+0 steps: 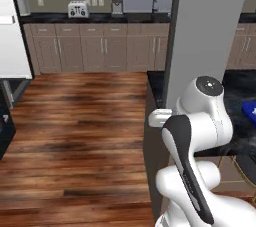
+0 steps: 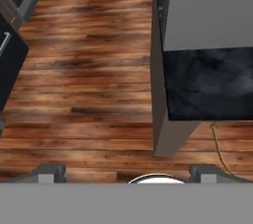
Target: Gather the onion and garlic from the fridge and place them on a tray on the dining counter. Then gather the fishs from the fridge and place them on the other tray.
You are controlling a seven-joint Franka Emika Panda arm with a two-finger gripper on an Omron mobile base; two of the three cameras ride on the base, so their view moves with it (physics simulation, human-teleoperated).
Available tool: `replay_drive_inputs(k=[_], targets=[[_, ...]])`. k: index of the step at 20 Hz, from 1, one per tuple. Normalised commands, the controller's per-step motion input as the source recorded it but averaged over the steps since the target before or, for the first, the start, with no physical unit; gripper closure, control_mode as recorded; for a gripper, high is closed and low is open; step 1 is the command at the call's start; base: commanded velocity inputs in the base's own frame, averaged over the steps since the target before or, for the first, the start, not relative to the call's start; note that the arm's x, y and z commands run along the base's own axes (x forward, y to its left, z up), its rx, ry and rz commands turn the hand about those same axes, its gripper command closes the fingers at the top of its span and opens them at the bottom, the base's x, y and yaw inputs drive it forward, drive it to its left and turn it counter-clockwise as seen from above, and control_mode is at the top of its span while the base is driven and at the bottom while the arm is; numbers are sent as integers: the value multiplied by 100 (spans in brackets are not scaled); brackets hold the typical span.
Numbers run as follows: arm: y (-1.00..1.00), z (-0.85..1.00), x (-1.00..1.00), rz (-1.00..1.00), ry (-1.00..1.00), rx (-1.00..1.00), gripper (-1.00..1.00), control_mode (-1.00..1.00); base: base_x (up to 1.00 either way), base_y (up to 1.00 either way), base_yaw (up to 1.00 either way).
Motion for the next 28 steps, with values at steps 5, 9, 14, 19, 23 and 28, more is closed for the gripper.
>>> replay_drive_inputs(k=[5,9,14,19,23,28], targets=[[0,0,0,0,0,0,-100,100,41,63,6],[0,0,0,0,0,0,-100,100,55,47,0],[0,0,0,0,0,0,-100,100,65,42,0],[0,0,0,0,0,0,-100,100,72,32,0],[0,0,0,0,0,0,-100,100,63,42,0],[0,0,0,0,0,0,-100,100,11,79,0]])
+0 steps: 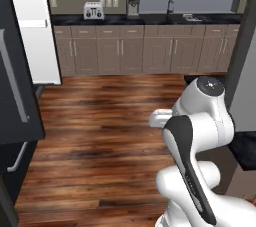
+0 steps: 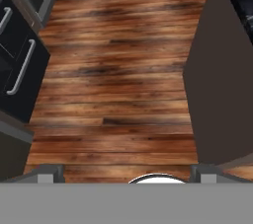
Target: Gather the onion and garlic from the fridge and place them on a tray on the dining counter. Then gather the fishs from the fridge and place them on the other tray.
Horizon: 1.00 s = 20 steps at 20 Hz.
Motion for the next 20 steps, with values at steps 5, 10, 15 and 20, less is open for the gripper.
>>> replay_drive_inputs(k=[5,10,15,20], targets=[[0,0,0,0,0,0,-100,100,50,31,1],[0,0,0,0,0,0,-100,100,74,0,14],[0,0,0,0,0,0,-100,100,75,0,24],[0,0,0,0,0,0,-100,100,75,0,31]])
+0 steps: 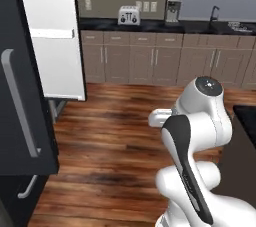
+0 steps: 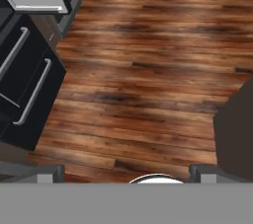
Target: Gather the onion and garlic from the fridge and place them on a tray on the dining counter. Then gather the fishs from the fridge and place them on the other tray.
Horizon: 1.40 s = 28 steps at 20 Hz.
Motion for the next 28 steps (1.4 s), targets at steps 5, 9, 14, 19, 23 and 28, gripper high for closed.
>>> replay_drive_inputs(k=[5,9,14,19,23,28], targets=[[0,0,0,0,0,0,-100,100,64,0,34],[0,0,0,0,0,0,-100,100,53,0,38],[0,0,0,0,0,0,-100,100,62,-4,41],[0,0,0,0,0,0,-100,100,71,-22,42],[0,0,0,0,0,0,-100,100,61,-25,43],[0,0,0,0,0,0,-100,100,57,-26,43]])
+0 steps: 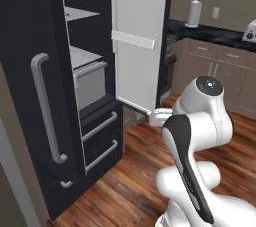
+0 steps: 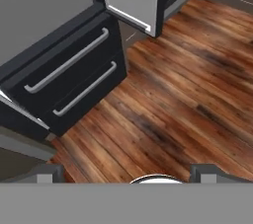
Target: Gather the onion and garlic from the fridge and place them on a tray on the dining counter. Then gather the fishs from the fridge and place them on the other tray.
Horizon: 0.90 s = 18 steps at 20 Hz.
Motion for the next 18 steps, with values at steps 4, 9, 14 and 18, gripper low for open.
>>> replay_drive_inputs(k=[4,9,14,18], targets=[[0,0,0,0,0,0,-100,100,58,-29,42],[0,0,0,0,0,0,-100,100,58,-33,41],[0,0,0,0,0,0,-100,100,60,-34,40],[0,0,0,0,0,0,-100,100,62,-35,36]])
